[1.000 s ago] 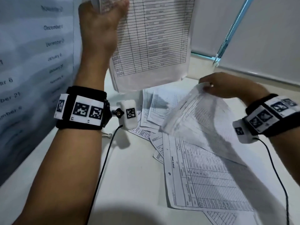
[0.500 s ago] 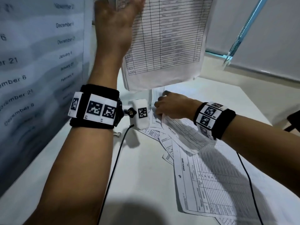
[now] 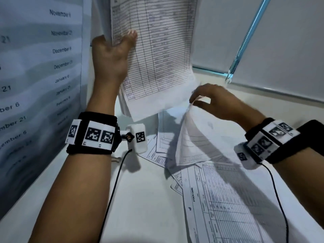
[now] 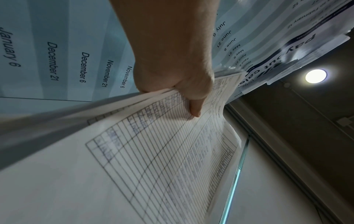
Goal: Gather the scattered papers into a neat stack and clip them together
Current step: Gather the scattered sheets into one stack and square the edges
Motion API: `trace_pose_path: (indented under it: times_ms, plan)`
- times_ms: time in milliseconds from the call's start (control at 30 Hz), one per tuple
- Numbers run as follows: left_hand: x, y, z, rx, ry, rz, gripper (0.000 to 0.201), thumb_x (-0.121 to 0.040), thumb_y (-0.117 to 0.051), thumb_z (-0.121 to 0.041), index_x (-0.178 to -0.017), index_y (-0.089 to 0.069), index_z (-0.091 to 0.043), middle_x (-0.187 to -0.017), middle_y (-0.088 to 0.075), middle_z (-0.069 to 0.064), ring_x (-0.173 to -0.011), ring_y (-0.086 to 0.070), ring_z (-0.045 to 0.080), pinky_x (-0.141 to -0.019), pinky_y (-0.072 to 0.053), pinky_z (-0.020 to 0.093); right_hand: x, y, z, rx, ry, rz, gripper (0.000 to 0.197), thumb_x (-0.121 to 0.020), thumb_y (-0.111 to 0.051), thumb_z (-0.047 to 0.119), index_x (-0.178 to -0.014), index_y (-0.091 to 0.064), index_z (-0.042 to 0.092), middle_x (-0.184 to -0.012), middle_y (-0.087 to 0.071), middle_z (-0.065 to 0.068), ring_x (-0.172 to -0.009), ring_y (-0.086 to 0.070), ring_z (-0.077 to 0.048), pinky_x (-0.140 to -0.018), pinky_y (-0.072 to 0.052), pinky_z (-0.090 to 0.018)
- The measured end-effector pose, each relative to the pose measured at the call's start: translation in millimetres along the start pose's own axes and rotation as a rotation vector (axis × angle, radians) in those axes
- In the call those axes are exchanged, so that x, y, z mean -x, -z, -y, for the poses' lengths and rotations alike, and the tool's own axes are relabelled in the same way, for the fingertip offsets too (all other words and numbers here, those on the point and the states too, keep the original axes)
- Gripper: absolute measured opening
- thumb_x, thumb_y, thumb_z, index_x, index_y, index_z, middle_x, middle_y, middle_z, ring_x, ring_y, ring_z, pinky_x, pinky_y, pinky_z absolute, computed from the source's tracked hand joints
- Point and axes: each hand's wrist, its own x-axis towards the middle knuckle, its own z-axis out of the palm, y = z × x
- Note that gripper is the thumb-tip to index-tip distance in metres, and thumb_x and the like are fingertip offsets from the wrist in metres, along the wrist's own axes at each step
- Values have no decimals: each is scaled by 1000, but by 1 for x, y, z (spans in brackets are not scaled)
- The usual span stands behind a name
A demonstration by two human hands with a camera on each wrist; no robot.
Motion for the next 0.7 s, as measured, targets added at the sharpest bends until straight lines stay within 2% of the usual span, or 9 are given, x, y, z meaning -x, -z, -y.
trace_pose_path:
  times_ms: [133,200,267,333,400,467,600,667,700]
  plan:
    - [2,-6,7,51,-32,-1,12,-89,-79,-21,-94,-69,-24,-96,-75,-15,-87,-72,-7,-77,-56,11,28,56,-8,-221,-209,-273,11,-94,-69,24,-100,-73,16,-98,-72,9,-93,-66,-5,-91,-50,-28]
    - [4,-12,11,49,-40,31,12,-88,-80,-18,-94,-73,-24,-87,-78,-19,-90,-75,-2,-81,-58,18,38,76,-10,-358,-286,-452,8,-92,-72,20,-98,-72,24,-93,-72,18,-89,-65,7,-91,-49,-18]
    - [5,-18,19,4,-16,133,10,-87,-81,-19,-96,-76,-21,-87,-78,-17,-91,-76,3,-83,-59,22,43,90,-8,-553,-316,-672,19,-88,-73,11,-95,-72,29,-90,-75,21,-90,-68,2,-90,-53,-24]
    - [8,-23,22,-85,34,223,12,-86,-82,-22,-96,-77,-18,-88,-78,-13,-87,-76,5,-81,-59,22,48,95,-9,-702,-365,-842,18,-87,-71,7,-99,-70,20,-88,-77,14,-87,-71,-8,-80,-56,-30]
    - [17,-29,21,-115,101,349,7,-86,-81,-20,-90,-77,-16,-80,-78,-11,-77,-75,7,-74,-58,23,51,90,-8,-815,-445,-896,23,-88,-67,3,-110,-65,8,-90,-77,8,-85,-73,-11,-70,-56,-28]
    - [24,-35,25,-170,149,468,7,-86,-81,-21,-87,-78,-14,-75,-78,-8,-71,-73,8,-69,-57,24,55,78,-4,-880,-510,-866,29,-88,-64,-3,-115,-65,7,-96,-77,6,-86,-74,-10,-66,-56,-23]
    - [41,-51,31,-331,183,679,35,-68,-79,-37,-88,-78,-8,-80,-78,0,-72,-73,11,-66,-58,33,64,61,-4,-867,-634,-800,29,-89,-62,-1,-116,-69,9,-98,-77,7,-81,-75,-5,-60,-53,-16]
    - [46,-58,32,-373,210,724,16,-85,-73,-21,-75,-71,-8,-61,-73,-8,-57,-65,-3,-54,-53,23,68,61,-11,-846,-684,-833,31,-88,-61,-1,-116,-69,9,-100,-77,4,-83,-75,-7,-64,-56,-20]
    - [49,-60,33,-409,221,729,23,-92,-68,-13,-68,-65,-13,-51,-66,-12,-48,-60,-5,-48,-47,16,70,64,-15,-825,-699,-864,31,-87,-59,-2,-114,-69,10,-98,-77,5,-83,-75,-8,-66,-58,-22]
